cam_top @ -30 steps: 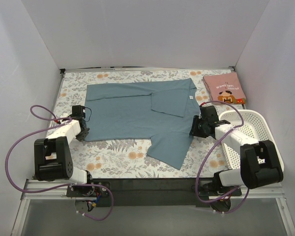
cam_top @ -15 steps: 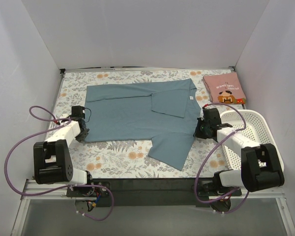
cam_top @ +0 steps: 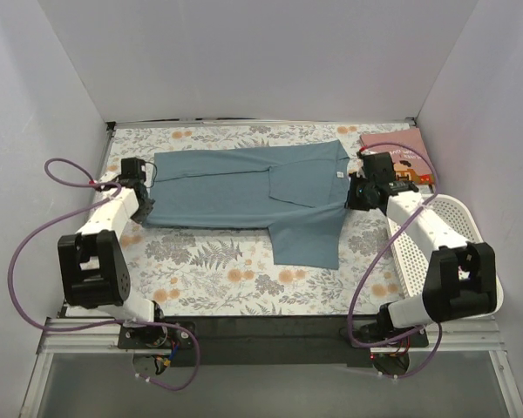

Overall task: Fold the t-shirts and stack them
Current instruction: Fold the tshirt

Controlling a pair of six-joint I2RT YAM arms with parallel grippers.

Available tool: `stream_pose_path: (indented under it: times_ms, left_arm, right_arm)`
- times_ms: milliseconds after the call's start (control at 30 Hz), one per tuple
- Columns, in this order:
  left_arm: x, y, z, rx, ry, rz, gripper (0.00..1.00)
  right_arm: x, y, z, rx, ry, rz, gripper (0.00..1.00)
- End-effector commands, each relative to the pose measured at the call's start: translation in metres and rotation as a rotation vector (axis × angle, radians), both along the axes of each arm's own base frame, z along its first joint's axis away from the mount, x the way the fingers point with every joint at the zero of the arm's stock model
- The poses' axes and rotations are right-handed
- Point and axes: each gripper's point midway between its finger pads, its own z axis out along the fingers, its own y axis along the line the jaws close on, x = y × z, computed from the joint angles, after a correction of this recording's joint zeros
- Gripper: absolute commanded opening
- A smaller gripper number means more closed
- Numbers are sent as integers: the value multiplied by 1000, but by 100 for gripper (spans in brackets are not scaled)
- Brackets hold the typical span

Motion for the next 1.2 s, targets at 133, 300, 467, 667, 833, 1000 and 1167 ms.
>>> stream_pose_path:
  times_ms: [133,300,467,667,833,1000,1167]
  left_arm:
    - [51,3,-8,-20,22,-4,0]
    - [74,7,-17,-17,18,-1,0]
    - [92,9,-21,-11,9,-7,0]
    - [103,9,-35,-19,10,-18,0]
    - [107,5,-48,-34,16,-39,4]
    - [110,4,-46,-35,-24,-58,11]
    - [111,3,-35,-31,-42,-85,30]
  right_arm:
    - [56,-6,23,-6,-6,12,1]
    - [89,-5,17,11,16,22,1]
    - [116,-5,9,6,27,34,1]
    - [127,-8,-12,5,64,37,1]
    - [129,-16,-29,-19,94,15,2]
    - [133,-17,-41,-26,108,26,6]
    - [134,-11,-31,-5,86,56,32]
